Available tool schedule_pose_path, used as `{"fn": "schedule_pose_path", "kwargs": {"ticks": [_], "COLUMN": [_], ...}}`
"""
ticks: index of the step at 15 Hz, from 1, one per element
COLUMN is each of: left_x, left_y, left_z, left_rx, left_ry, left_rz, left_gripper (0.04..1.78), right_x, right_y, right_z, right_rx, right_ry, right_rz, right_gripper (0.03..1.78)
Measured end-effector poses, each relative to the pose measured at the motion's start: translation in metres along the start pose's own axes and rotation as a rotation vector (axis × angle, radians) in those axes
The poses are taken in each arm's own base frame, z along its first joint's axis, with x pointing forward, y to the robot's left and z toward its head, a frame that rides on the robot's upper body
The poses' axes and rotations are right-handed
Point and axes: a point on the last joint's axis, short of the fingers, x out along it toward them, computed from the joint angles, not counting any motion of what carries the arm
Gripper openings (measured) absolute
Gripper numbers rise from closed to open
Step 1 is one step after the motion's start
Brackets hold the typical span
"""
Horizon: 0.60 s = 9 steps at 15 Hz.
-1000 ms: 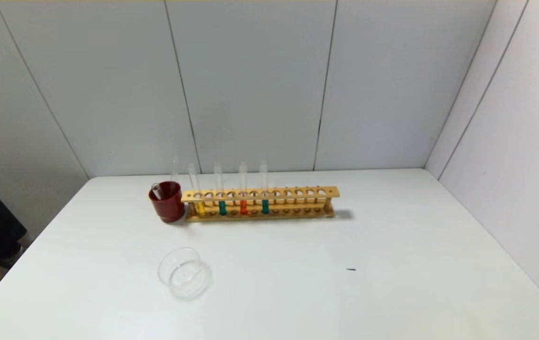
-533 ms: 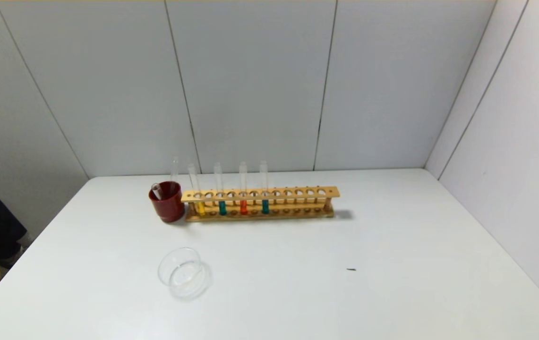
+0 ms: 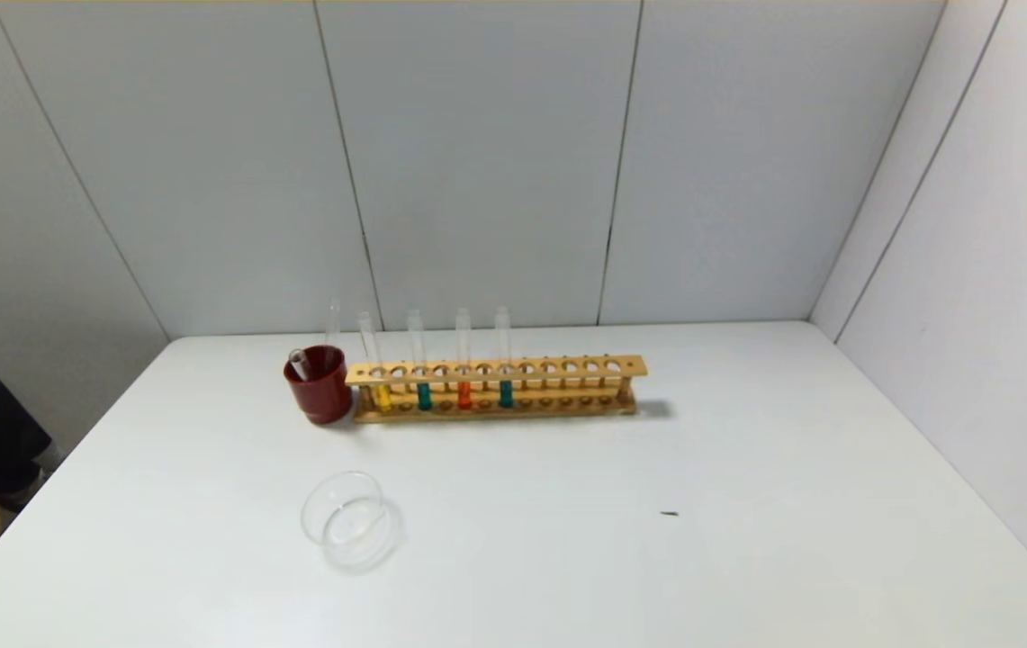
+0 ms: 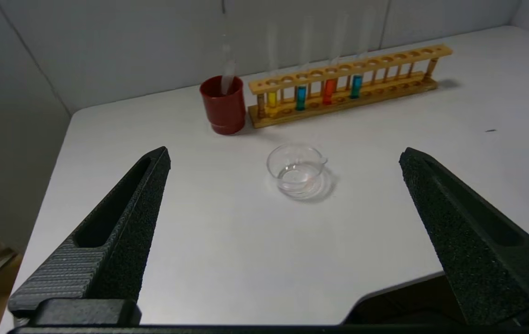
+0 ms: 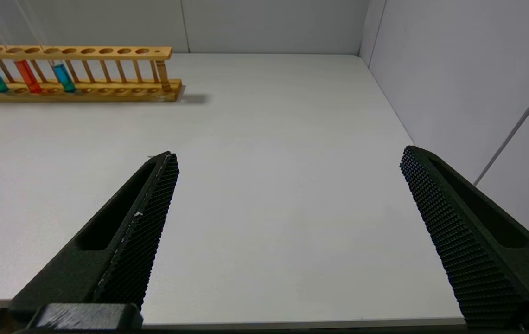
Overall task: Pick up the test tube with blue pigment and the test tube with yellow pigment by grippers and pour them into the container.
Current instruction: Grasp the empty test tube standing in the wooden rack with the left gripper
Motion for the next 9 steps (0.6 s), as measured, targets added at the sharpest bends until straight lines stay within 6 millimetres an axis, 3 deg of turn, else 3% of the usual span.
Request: {"fn": "schedule_pose_path", "kwargs": {"ticks": [3,5,7,9], "left_x": [0.041,0.084,0.132,0.178], "left_y": [0.011,0.022,0.033,0.042], "left_z": [0.050,0.075,0.089,0.091], "left_rx": [-0.017,-0.031,-0.048,-0.072], "left_ry": [0.061,0.110,0.167,0.233], "left_rz": [-0.049,-0.069,-0.099,-0.127], "left_gripper": [1.75,1.75,1.75,1.75], "right_x": [0.000,0.000,0.000,0.000], "right_y": [0.000,0.000,0.000,0.000], "right_z": [0.000,0.000,0.000,0.000], "right_rx": [0.000,0.000,0.000,0.000], "right_ry": [0.000,0.000,0.000,0.000], "right_rz": [0.000,0.000,0.000,0.000], "right_gripper": [1.75,1.75,1.75,1.75]}}
